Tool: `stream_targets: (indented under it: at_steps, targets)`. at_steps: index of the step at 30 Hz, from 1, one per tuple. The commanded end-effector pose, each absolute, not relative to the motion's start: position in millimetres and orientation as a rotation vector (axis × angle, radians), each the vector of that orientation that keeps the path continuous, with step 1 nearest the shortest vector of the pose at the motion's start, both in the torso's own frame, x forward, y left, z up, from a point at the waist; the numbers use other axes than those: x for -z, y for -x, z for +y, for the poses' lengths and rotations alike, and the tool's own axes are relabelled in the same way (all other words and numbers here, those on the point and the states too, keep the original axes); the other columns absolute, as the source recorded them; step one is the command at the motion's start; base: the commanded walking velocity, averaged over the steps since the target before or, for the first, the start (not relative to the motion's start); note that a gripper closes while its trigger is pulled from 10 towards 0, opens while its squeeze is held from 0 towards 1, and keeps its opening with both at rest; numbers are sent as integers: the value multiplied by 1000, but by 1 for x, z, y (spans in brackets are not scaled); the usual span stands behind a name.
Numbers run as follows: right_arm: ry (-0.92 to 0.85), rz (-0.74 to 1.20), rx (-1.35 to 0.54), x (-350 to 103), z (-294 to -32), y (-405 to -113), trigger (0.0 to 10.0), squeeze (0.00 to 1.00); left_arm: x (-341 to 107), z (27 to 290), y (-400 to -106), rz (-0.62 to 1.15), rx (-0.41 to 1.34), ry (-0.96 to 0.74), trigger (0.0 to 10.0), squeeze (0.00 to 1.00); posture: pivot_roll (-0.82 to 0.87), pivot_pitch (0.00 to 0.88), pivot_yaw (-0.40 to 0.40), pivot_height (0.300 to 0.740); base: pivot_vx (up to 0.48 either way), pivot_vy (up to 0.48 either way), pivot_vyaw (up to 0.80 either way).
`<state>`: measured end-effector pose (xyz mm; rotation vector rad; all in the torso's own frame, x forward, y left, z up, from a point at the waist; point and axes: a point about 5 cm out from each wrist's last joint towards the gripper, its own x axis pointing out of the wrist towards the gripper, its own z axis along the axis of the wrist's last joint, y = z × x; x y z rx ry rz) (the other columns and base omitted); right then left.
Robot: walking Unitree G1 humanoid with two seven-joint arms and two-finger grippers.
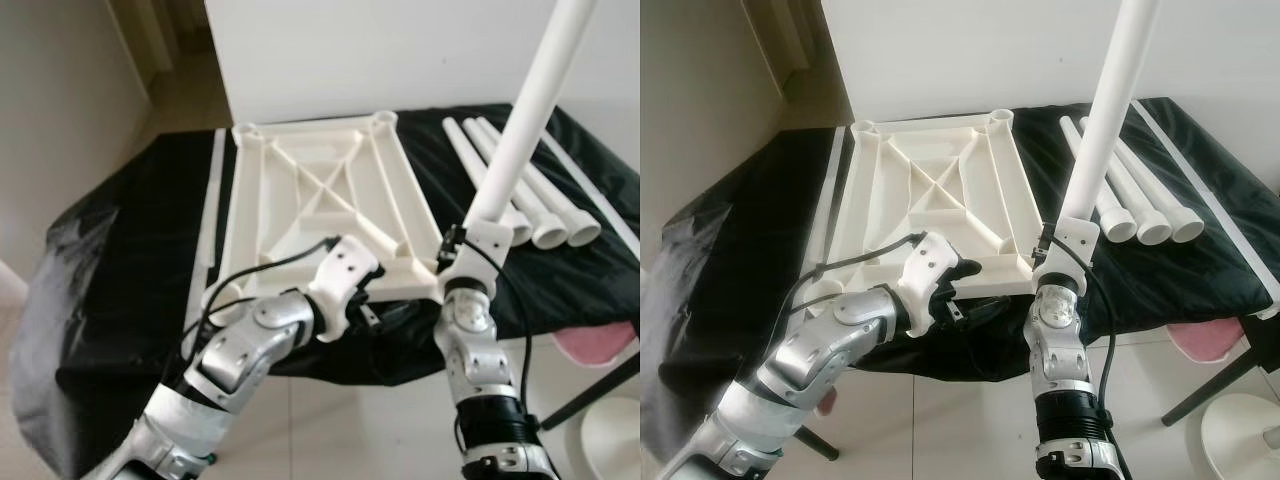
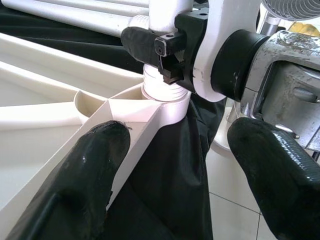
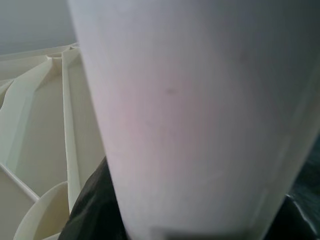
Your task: Building children table
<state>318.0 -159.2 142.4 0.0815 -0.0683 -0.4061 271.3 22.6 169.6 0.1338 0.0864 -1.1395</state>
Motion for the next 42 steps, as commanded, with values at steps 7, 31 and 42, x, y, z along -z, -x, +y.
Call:
stream_targets:
  at_steps: [7,31,42]
  targets:
    - [-118,-2,413,-130,-154,-315,10000,0,-167,21,-263,99,1255,-143,10000,0,-94,0,38,740,0,0,0]
    - [-62,-157,91,-139,-183,-297,10000,0,-167,27,-263,104,1233,-149,10000,0,-86,0,44,740,0,0,0]
    - [33,-136,-222,-140,-199,-303,10000,0,-158,24,-263,110,1228,-193,10000,0,-89,0,56,740,0,0,0]
